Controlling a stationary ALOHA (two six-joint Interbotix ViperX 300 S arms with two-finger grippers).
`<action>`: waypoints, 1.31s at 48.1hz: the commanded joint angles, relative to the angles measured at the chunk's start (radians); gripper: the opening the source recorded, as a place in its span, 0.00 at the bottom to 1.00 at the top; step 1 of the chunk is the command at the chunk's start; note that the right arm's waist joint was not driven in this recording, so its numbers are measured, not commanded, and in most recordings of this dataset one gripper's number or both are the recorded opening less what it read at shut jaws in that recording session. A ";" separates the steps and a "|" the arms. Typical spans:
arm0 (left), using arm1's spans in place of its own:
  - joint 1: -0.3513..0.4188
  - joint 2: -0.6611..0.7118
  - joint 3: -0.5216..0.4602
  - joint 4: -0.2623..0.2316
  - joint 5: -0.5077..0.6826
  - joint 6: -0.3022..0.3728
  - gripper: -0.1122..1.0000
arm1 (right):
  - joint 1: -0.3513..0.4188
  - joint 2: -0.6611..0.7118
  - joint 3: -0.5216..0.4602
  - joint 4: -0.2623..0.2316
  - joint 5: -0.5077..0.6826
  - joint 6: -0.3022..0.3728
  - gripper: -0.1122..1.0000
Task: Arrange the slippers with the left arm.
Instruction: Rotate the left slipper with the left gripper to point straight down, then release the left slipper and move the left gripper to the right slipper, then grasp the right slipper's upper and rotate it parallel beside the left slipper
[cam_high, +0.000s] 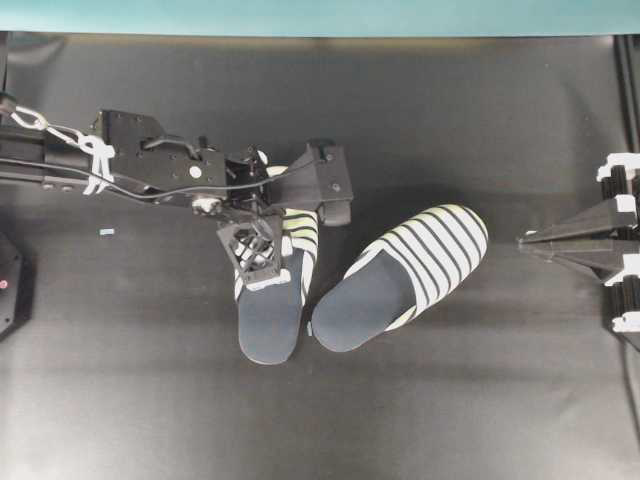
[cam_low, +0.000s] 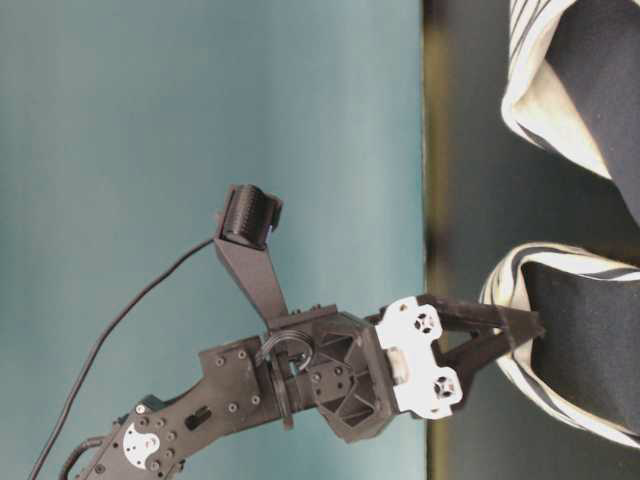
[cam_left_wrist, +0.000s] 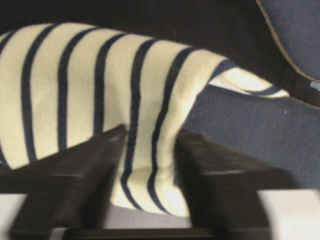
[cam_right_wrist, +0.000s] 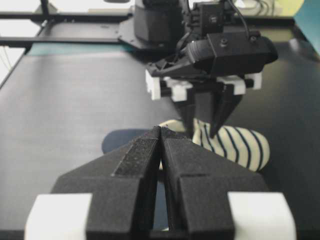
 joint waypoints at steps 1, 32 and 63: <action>-0.014 -0.012 0.002 0.002 -0.009 0.006 0.63 | 0.000 0.003 -0.006 0.003 -0.012 -0.002 0.11; -0.147 0.041 -0.164 0.002 -0.426 0.842 0.88 | 0.000 0.005 -0.005 0.003 -0.028 -0.002 0.11; -0.100 0.331 -0.402 0.000 -0.350 0.945 0.62 | 0.000 -0.002 0.011 0.003 -0.038 -0.002 0.11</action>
